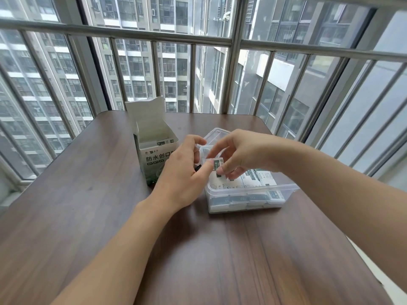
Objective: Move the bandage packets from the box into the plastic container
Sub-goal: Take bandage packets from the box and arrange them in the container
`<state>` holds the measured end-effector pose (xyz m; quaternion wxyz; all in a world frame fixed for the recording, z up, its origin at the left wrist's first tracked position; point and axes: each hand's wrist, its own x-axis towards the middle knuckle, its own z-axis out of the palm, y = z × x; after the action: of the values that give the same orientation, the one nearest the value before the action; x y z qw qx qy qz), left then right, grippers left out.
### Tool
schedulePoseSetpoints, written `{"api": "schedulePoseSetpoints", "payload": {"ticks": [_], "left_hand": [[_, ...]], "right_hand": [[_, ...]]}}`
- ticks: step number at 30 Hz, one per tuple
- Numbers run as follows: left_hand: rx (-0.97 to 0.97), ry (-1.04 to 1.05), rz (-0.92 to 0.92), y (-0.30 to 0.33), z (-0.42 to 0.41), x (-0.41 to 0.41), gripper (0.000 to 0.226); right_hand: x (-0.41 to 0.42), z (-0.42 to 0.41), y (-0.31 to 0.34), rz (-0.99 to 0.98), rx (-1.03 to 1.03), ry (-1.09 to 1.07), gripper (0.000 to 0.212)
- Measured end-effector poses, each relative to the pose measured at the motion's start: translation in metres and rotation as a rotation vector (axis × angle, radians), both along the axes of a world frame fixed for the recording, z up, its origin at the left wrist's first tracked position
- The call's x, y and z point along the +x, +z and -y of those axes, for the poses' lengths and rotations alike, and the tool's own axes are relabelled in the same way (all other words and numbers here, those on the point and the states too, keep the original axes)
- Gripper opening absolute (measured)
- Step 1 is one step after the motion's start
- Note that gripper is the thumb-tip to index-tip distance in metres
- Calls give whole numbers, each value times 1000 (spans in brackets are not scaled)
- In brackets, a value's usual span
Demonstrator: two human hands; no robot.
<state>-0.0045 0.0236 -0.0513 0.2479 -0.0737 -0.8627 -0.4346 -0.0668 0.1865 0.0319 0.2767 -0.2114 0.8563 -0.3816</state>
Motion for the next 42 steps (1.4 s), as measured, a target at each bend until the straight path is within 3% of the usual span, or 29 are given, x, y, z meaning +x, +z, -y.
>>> {"api": "schedulePoseSetpoints", "payload": {"ticks": [6, 17, 31, 42], "left_hand": [[12, 1, 2, 2, -1, 0, 25], [-61, 1, -22, 3, -2, 2, 19], [-52, -4, -11, 3, -2, 2, 20], [-56, 3, 7, 2, -1, 1, 19]], "right_hand": [[-13, -29, 36, 90, -146, -158, 30], [-18, -30, 5, 94, 60, -103, 33], [-1, -24, 7, -316, 337, 34, 28], [2, -25, 9, -406, 338, 60, 35]]}}
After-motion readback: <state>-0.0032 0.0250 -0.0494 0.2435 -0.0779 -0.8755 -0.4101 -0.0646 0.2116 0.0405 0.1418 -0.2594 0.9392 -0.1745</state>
